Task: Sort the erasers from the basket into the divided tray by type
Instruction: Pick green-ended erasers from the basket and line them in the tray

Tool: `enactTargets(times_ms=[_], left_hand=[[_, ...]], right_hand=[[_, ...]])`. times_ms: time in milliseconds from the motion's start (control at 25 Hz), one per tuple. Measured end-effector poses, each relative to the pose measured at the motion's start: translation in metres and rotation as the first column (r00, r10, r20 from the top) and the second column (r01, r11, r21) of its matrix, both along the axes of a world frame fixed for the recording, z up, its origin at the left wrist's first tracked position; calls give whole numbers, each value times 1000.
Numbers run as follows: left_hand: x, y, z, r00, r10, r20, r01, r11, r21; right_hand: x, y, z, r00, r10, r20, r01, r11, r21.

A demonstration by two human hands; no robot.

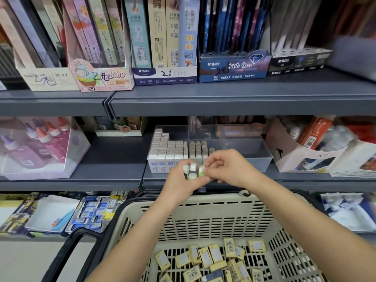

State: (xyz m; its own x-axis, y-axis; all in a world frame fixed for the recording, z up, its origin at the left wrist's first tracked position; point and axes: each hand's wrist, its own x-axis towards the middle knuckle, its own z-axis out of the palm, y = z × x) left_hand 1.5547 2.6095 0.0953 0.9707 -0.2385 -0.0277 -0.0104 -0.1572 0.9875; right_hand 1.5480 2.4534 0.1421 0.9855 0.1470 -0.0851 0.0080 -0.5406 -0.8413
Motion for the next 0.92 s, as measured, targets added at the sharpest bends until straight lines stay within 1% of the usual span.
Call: enactTargets(times_ms=[80, 160, 200, 280, 360, 480, 640, 760, 920], left_hand=[[2, 2, -2, 998, 31, -50, -34, 998, -60], [4, 3, -3, 990, 75, -122, -92, 986, -140], [4, 4, -4, 986, 89, -142, -111, 981, -158], [4, 4, -4, 984, 98, -151, -121, 980, -156], [4, 4, -5, 984, 101, -147, -122, 981, -148], [3, 3, -5, 985, 106, -140, -127, 980, -153], [4, 2, -6, 985, 101, -137, -124, 979, -164], [5, 3, -7, 985, 100, -142, -125, 977, -174], [6, 4, -8, 984, 94, -151, -120, 978, -173]], right_hand=[[4, -13, 6, 1000, -12, -16, 12, 1000, 15], [15, -32, 15, 995, -101, 12, 101, 994, 37], [23, -41, 19, 985, -163, 60, 163, 987, -8], [41, -50, 25, 950, -247, 188, 280, 944, -173], [60, -48, 25, 932, -257, 257, 325, 905, -275], [79, -38, 17, 956, -183, 229, 270, 855, -443], [86, -27, 7, 982, -115, 152, 179, 829, -529], [91, -19, 1, 991, -77, 113, 131, 769, -626], [95, -13, -4, 997, -64, 53, 83, 733, -675]])
